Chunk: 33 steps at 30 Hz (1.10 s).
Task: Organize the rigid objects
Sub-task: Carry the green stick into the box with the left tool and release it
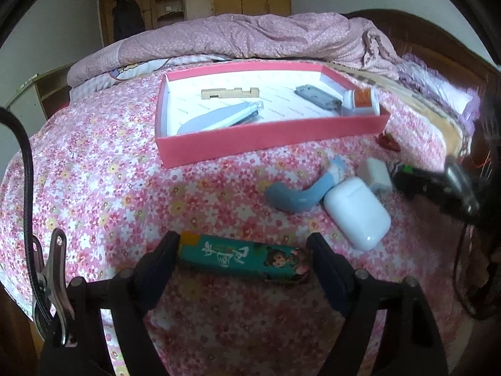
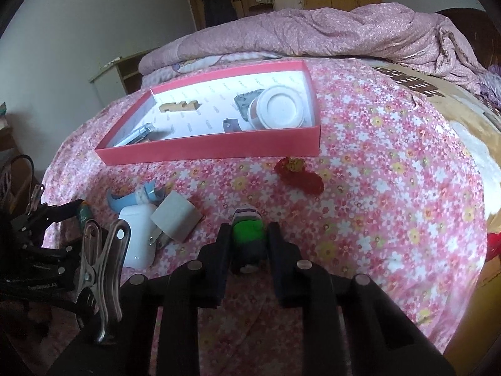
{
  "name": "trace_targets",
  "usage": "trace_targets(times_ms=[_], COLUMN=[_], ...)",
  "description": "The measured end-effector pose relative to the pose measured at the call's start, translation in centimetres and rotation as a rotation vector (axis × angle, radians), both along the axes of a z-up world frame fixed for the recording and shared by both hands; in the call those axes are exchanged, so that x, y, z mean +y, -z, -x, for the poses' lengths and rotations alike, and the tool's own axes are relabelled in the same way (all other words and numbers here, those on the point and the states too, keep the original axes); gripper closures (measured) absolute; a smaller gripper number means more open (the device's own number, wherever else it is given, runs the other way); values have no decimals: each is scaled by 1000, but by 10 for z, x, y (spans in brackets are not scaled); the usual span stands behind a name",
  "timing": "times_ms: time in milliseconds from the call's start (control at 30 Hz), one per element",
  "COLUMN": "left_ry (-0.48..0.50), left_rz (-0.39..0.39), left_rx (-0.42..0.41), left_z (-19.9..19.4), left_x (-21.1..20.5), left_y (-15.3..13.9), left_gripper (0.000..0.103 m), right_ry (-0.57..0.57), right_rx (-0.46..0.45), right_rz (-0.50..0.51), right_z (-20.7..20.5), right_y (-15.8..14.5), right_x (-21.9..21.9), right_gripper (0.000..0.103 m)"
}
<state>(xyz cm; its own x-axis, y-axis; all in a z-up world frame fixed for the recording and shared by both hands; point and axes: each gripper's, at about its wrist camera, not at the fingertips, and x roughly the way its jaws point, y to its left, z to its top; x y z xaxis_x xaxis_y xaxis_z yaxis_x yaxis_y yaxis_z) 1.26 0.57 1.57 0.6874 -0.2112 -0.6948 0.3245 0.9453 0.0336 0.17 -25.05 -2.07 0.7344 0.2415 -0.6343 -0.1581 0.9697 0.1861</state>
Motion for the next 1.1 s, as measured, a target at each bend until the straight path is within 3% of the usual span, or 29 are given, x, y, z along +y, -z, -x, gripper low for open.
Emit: trace_targets(times_ms=[500, 633, 1100], left_ry=[-90, -108, -126], left_rz=[104, 90, 33], left_rx=[-38, -64, -30], left_z=[-59, -77, -148], left_x=[4, 0, -26], left_y=[-57, -65, -47], left_gripper=[17, 17, 17], right_ry=[-13, -12, -14], right_rx=[-15, -13, 6], right_rz=[-67, -88, -155], right_z=[3, 4, 2], right_y=[3, 3, 4], right_x=[-9, -12, -20], right_gripper=[79, 79, 80])
